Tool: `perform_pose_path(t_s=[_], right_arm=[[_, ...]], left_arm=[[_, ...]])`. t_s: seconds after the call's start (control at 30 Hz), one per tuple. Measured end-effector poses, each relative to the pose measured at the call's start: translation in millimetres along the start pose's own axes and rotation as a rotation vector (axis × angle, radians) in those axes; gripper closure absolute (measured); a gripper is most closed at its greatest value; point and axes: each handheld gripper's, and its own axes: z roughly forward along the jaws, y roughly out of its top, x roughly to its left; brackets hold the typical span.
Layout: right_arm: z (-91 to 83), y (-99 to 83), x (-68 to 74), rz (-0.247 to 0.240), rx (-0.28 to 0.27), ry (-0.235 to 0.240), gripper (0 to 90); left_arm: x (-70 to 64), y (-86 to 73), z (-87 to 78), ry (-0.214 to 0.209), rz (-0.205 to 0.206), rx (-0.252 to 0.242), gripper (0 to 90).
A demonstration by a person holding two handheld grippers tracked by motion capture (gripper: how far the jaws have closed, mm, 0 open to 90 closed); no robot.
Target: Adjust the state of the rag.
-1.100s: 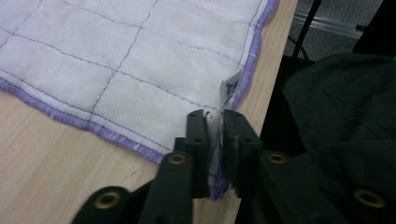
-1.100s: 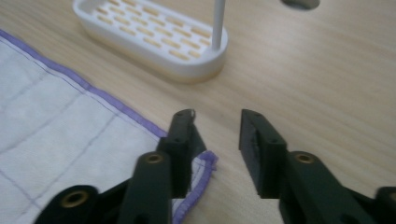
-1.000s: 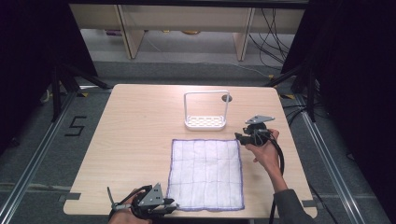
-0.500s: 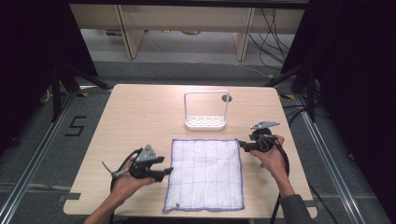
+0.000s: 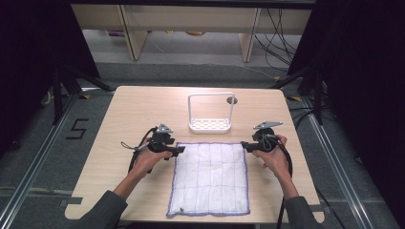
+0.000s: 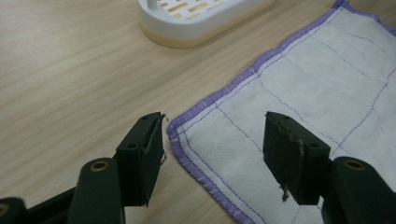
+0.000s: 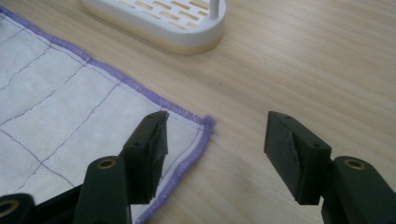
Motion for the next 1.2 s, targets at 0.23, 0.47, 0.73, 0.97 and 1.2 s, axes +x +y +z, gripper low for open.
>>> perform_pose_path(t_s=[0.23, 0.47, 0.73, 0.97, 1.2], right_arm=[[7.9, 5.4, -0.8, -0.012, 0.0, -0.003, 39.4], [13.0, 6.8, 1.4, -0.017, 0.006, 0.004, 38.0], [16.6, 6.5, 2.3, -0.012, 0.005, 0.008, 37.2], [20.7, 5.8, 1.2, -0.02, 0.014, 0.011, 38.5], [31.1, 5.8, 6.9, -0.041, 0.048, 0.007, 40.0]], left_arm=[[5.1, 2.1, 9.8, 0.004, 0.0, 0.018, 37.0], [4.6, 4.7, 13.8, 0.015, 0.016, 0.024, 36.8], [5.4, 5.5, 15.8, 0.018, 0.034, 0.039, 36.9], [3.9, 4.6, 19.0, 0.02, 0.059, 0.054, 40.9], [6.6, 2.4, 18.2, 0.033, 0.096, 0.083, 44.9]])
